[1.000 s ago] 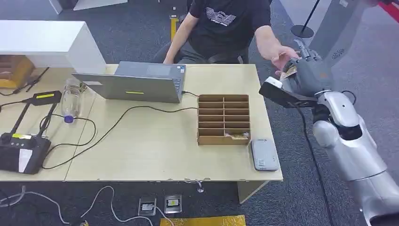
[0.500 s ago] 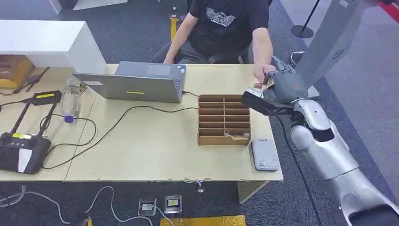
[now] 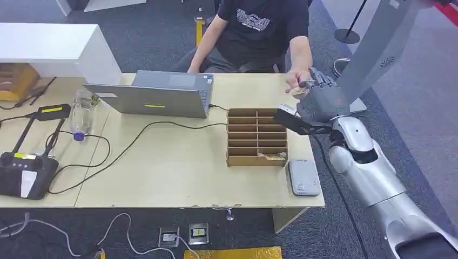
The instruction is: Pass the card to the sensor for recognition and then transmit it.
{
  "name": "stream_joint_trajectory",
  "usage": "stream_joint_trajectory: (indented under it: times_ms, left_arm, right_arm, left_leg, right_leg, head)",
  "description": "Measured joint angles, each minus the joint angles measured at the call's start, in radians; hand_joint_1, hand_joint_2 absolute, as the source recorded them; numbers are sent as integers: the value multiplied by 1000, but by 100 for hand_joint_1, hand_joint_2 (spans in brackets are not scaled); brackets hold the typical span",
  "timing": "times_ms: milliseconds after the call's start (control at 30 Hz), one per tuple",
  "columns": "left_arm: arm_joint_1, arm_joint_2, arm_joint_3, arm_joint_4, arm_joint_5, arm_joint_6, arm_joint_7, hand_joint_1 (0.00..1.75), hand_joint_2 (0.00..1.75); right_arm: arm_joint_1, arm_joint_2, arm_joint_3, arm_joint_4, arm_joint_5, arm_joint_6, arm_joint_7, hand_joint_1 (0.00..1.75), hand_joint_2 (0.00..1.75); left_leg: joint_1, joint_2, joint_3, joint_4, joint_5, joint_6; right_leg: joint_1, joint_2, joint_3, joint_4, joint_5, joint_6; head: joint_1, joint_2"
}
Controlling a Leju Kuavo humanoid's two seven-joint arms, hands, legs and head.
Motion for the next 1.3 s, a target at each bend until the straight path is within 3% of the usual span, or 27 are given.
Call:
stream_joint_trajectory:
  times_ms: [233, 367, 533, 667, 833, 867, 1067, 1200, 1300]
  left_arm:
    - [4, 0, 0, 0, 0, 0, 0, 0, 0]
    - [8, 0, 0, 0, 1, -1, -2, 0, 0]
    - [23, 4, 0, 0, 6, -4, -4, 0, 0]
    - [36, 9, 0, 0, 17, -5, -4, 0, 0]
    - [52, 15, 2, 0, 34, -3, -14, 0, 0]
    - [55, 15, 2, 0, 35, -1, -15, 0, 0]
    - [58, 15, 3, 0, 41, 7, -16, 0, 0]
    - [58, 14, 3, 0, 43, 8, -16, 0, 0]
    - [59, 10, 3, 0, 49, 11, -18, 0, 0]
  right_arm:
    - [0, 9, -2, 21, -18, -82, -26, 0, 0]
    - [15, 4, -8, 21, -66, -78, -32, 0, 0]
    - [81, -44, -34, -50, -141, -30, 10, 0, 0]
    - [143, -100, -58, -160, -218, 108, 149, 0, 0]
    - [223, -176, -77, -320, -233, 158, 205, 0, 0]
    - [238, -190, -79, -352, -236, 162, 210, 0, 175]
    - [336, -244, -72, -500, -253, 153, 243, 0, 175]
    - [393, -264, -50, -549, -249, 79, 244, 0, 175]
    - [430, -269, -13, -555, -196, -15, 238, 0, 175]
  left_leg:
    - [0, 0, 0, 0, 0, 0]
    - [0, 0, 1, 0, 0, 0]
    - [0, 1, 1, 0, 0, 0]
    - [0, 1, 1, 0, -1, 0]
    - [0, 2, 1, 0, -1, 0]
    - [0, 2, 1, 0, -1, 0]
    - [0, 2, 1, 0, -1, 0]
    - [0, 2, 1, 0, -1, 0]
    - [0, 2, 1, 0, -1, 0]
  right_leg:
    - [0, 0, 0, 0, 0, 0]
    - [0, 0, 0, 0, 0, 0]
    - [0, 1, 0, -1, 0, 0]
    - [0, 1, 0, -1, 0, 0]
    - [0, 1, 0, -1, 0, 0]
    - [0, 2, 0, -1, 0, 0]
    - [0, 2, 0, -1, 0, 0]
    - [0, 2, 0, -1, 0, 0]
    - [0, 2, 0, -1, 0, 0]
  head:
    - [0, 0]
    - [0, 0]
    - [0, 0]
    - [0, 0]
    - [0, 0]
    - [0, 0]
    - [0, 0]
    - [0, 0]
    - [0, 0]
